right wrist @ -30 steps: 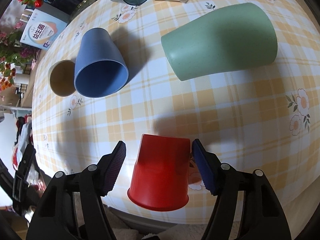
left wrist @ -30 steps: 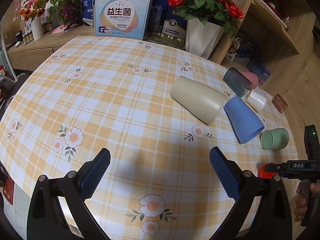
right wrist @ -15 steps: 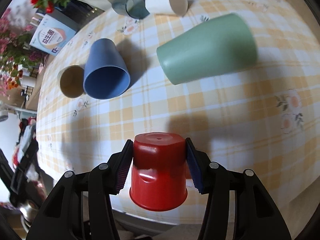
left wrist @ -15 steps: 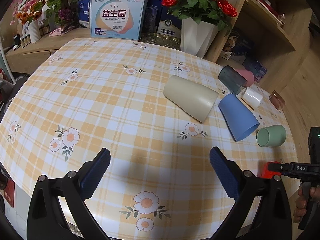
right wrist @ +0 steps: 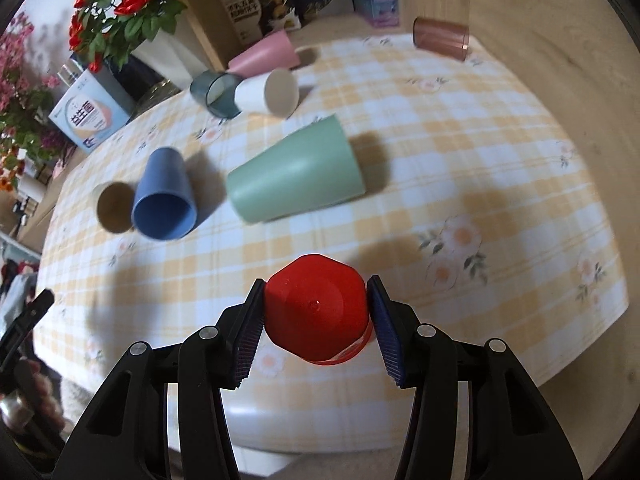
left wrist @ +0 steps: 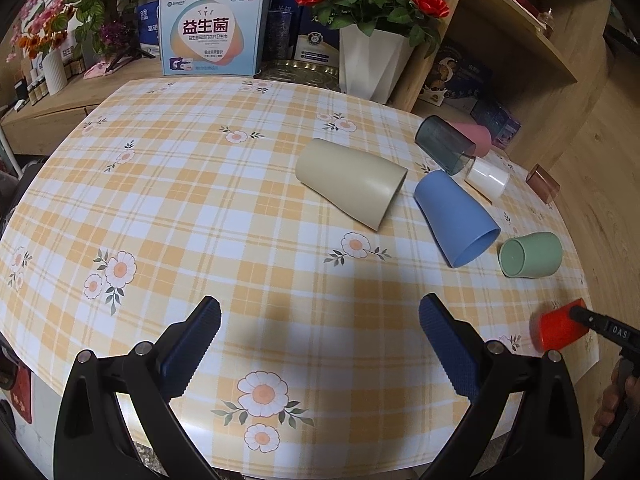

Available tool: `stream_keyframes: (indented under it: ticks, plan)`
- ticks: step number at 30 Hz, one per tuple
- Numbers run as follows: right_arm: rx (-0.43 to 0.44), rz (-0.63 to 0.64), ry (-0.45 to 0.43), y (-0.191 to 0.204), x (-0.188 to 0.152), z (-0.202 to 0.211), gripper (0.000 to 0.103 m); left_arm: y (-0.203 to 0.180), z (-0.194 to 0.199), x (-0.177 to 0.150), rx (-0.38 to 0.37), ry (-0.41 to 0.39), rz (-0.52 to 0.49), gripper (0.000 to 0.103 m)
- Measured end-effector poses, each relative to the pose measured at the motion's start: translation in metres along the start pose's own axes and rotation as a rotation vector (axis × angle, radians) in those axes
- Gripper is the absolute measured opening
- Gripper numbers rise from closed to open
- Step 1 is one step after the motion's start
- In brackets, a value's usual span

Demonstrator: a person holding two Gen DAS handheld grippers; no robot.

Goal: Flip cup upside down
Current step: 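Lift the red cup with the right gripper, set it down mouth-down, open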

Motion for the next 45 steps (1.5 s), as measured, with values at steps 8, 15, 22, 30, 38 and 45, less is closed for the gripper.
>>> stream_keyframes:
  ticks: [8, 15, 22, 30, 38, 45]
  plan:
    - [-0.111, 0.128, -0.070, 0.011, 0.013, -0.014, 0.049, -0.001, 0.002, 0.000, 0.016, -0.002, -0.009, 0.097]
    - [-0.133, 0.159, -0.076, 0.016, 0.007, -0.026, 0.049, -0.001, 0.002, -0.001, 0.020, -0.003, -0.010, 0.097]
    - [-0.121, 0.169, -0.075, 0.018, 0.002, -0.030, 0.049, -0.002, 0.004, -0.002, 0.016, -0.001, -0.015, 0.097]
    - [-0.112, 0.153, -0.067, 0.016, 0.004, -0.032, 0.049, -0.002, 0.004, -0.002, 0.016, -0.001, -0.015, 0.097]
    - [-0.112, 0.171, -0.063, 0.020, 0.008, -0.027, 0.051, -0.006, 0.023, 0.004, 0.008, -0.033, -0.024, 0.097]
    - [-0.087, 0.182, -0.125, 0.031, 0.013, 0.007, 0.064, -0.009, 0.053, 0.014, -0.016, -0.105, -0.040, 0.097]
Point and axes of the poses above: each gripper's, at about its wrist camera, not at the fingertips, and z roughly against the way its jaws point, y to its left, x to its top, the point moved 3 cm from there along -z, roughly the way its jaws point, and after that the axes turned 10 degrees about x, right-handed, at the moved point
